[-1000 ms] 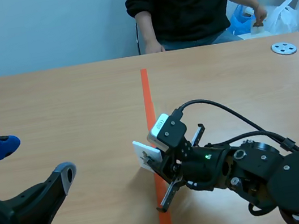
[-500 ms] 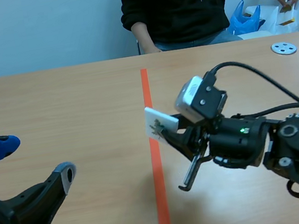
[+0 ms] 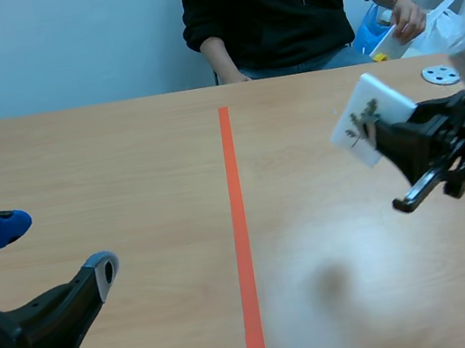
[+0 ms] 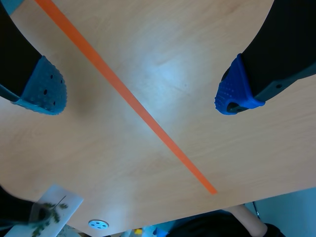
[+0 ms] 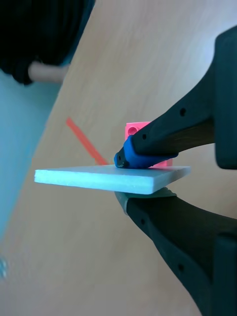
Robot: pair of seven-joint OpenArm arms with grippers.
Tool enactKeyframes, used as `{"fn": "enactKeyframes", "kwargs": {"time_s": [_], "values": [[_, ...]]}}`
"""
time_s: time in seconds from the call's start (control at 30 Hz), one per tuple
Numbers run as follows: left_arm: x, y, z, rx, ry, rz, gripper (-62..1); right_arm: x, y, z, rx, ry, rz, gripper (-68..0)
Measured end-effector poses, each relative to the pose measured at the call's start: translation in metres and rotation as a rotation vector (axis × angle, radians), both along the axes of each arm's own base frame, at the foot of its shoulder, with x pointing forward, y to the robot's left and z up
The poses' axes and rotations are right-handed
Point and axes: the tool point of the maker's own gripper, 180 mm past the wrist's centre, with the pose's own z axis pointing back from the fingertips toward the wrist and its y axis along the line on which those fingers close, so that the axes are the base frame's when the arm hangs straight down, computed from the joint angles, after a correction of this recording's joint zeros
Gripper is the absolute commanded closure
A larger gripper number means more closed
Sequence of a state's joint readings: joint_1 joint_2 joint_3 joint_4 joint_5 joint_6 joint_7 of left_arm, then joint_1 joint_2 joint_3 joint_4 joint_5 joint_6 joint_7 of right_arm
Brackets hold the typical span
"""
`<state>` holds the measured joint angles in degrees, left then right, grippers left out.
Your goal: Sort the leaf by its shape. The table is split by an orange tape line. A compound leaf with several leaflets goes to the left side, a simple leaf with one blade goes to the right side. Return to the home posture when a red brick is placed on the table.
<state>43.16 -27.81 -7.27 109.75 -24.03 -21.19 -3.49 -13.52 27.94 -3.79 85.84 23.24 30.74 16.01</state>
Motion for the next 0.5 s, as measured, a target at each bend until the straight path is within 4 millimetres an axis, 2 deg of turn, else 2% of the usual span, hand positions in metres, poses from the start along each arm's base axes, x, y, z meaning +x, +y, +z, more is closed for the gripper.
{"fn": "enactKeyframes", "kwargs": {"time_s": [0.2,0.27,0.37,0.5], "values": [[0.000,0.000,0.000,0.000,0.000,0.000,-62.3,0.019,-0.068,0.012,-0.017,0.010,-0.233,-1.5],[0.000,0.000,0.000,0.000,0.000,0.000,-62.3,0.024,-0.091,0.010,0.013,0.034,-0.326,-1.5],[0.000,0.000,0.000,0.000,0.000,0.000,-62.3,0.031,-0.117,-0.002,0.040,0.079,-0.409,-1.5],[0.000,0.000,0.000,0.000,0.000,0.000,-62.3,0.039,-0.148,-0.029,0.074,0.142,-0.505,-1.5]]}}
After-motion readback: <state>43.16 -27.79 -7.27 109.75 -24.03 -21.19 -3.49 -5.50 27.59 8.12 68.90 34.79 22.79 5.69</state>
